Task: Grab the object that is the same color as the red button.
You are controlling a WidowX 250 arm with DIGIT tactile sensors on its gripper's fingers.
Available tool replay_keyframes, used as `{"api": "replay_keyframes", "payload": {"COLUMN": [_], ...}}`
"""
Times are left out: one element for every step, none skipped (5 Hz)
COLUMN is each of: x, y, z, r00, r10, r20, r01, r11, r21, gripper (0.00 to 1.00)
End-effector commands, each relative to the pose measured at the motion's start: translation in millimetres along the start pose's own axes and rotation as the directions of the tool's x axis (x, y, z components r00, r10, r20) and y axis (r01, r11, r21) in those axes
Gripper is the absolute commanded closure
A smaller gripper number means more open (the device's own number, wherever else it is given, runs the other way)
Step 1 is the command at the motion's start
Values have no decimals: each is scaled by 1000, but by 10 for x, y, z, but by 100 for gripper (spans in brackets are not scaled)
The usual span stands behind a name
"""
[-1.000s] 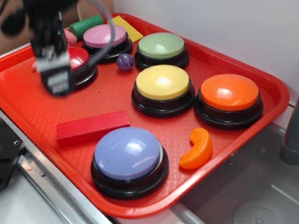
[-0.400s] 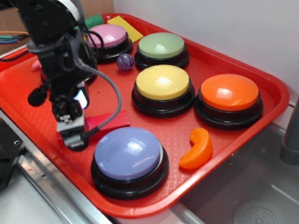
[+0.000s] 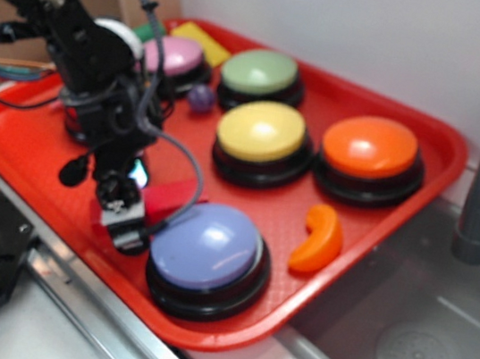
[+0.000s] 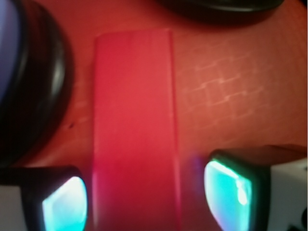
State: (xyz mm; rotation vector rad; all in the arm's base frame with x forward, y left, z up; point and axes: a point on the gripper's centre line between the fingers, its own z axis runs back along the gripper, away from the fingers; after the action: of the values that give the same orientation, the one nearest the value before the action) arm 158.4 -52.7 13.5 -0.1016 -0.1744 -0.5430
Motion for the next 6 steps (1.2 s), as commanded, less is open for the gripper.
{"api": "replay_keyframes", "payload": {"x": [-1,18,127,241,309,356], "y": [23,9,-5,19,152,305], "z": [-10,30,306,706,1103,1430], "r00": [999,990,986,956,906,844], "r10": [8,53,132,279,419,536], "r20": [-37,-131,-101,-88,-60,-17], "r01": [-8,-49,-129,-275,-414,-533], "r11": [1000,998,991,960,907,842], "r21": [12,32,38,53,81,90], "gripper": [100,100,100,100,100,100]}}
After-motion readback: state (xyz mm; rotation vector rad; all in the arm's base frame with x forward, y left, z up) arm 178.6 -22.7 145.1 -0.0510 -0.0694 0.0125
